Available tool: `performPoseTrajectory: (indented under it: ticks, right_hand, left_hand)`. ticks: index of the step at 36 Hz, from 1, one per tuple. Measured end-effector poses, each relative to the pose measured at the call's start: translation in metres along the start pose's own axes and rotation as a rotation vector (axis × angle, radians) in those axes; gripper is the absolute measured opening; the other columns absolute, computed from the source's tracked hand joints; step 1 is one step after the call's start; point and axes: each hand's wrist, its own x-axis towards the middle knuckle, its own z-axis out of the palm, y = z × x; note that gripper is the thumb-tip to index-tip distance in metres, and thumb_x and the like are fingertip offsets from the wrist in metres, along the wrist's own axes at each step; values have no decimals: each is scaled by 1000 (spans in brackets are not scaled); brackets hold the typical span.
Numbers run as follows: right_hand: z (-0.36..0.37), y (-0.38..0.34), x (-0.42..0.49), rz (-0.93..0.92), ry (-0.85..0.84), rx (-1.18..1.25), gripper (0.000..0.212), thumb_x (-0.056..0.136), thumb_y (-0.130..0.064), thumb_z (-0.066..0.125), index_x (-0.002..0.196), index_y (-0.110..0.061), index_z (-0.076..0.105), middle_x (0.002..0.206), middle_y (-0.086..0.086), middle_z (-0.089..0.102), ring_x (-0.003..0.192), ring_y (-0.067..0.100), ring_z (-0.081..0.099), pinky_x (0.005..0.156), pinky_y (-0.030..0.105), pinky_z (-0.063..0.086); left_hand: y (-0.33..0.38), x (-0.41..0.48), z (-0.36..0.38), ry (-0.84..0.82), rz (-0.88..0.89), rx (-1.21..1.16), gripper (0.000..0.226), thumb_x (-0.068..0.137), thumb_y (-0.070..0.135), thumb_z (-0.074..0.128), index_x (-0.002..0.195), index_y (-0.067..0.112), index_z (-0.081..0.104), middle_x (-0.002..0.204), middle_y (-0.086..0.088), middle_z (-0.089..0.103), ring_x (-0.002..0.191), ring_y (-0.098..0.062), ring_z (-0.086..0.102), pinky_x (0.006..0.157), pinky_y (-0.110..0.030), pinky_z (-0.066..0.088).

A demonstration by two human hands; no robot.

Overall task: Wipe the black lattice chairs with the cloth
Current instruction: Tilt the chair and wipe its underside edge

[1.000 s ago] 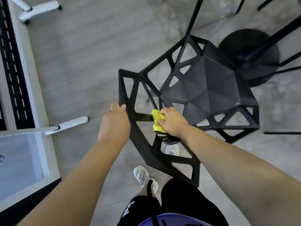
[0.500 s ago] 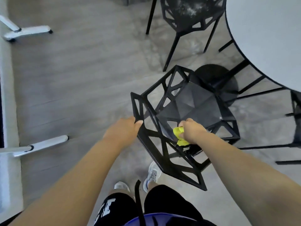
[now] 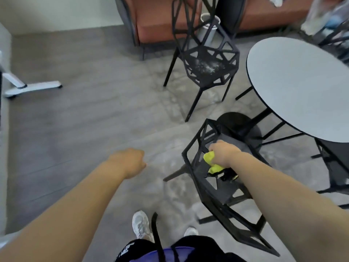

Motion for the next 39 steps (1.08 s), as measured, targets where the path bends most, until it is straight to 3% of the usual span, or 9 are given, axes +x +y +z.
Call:
performPoseTrajectory:
  ticks: [9,15,19,24,28,39]
  right_hand:
    - [-70,-63,17,15,170,104,41,87,-26,55,126,-16,53,130,8,44,111,31,52,87,37,45]
    - [-103,-72,39,47,165,135,40,84,-27,57,123,-20,54,127,6,47,113,29,51,88,35,45]
    - [-126,-71,64,88,157,174,48,87,-29,57,134,-25,48,135,3,43,121,25,48,93,33,40]
    - [-164,-70,119,135,124,152,40,86,-27,56,125,-19,53,128,5,48,111,26,53,85,34,46]
    - [-205,-77,160,162,129,158,41,86,-26,55,126,-18,52,129,6,46,114,29,52,93,38,46]
    - [-315,-96,248,88,187,218,44,86,-28,55,129,-26,48,131,2,42,118,27,49,90,37,46]
  left_hand:
    - [-78,30,-67,48,47,114,33,98,38,40,116,13,50,124,-11,52,110,-29,53,83,-32,41]
    - [-99,65,-111,61,99,110,34,97,40,41,115,13,50,124,-11,52,111,-29,51,83,-32,40]
    - [-113,100,-142,74,121,133,34,96,42,43,114,14,51,125,-10,52,111,-28,52,83,-31,41]
    - [-132,147,-193,81,122,145,34,98,40,41,116,14,50,126,-10,51,113,-27,50,80,-29,38]
    - [-153,181,-235,84,117,171,32,97,42,41,113,15,50,124,-9,52,112,-27,51,81,-30,38]
    - [-198,271,-317,61,117,120,28,97,41,41,110,18,51,116,-5,54,102,-23,53,75,-28,38]
